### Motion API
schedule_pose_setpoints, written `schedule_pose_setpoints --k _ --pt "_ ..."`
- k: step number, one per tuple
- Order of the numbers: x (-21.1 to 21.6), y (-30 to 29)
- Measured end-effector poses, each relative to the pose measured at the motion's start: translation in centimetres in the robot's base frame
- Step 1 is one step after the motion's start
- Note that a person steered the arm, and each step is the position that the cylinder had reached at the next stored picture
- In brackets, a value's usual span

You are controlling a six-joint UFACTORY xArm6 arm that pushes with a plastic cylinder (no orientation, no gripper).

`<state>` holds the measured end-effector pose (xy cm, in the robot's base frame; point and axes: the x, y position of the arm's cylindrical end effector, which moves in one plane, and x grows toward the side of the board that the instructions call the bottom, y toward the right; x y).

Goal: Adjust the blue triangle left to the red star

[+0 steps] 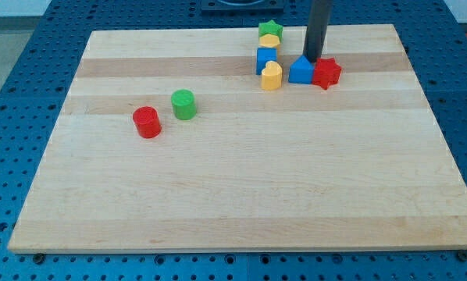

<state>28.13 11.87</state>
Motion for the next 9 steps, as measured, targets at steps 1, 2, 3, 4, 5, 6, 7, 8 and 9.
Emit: schedule_pose_setpoints --k 1,2,3,4,5,6,7,8,9 --pt "0.1 -0.6" --pt "0.2 -0.7" --pt "1.0 -0.7" --pt "1.3 -0.7" --pt "1.3 -0.7" --pt "1.3 -0.7" --pt "1.3 -0.8" --pt "1.3 -0.8" --pt "1.3 -0.8"
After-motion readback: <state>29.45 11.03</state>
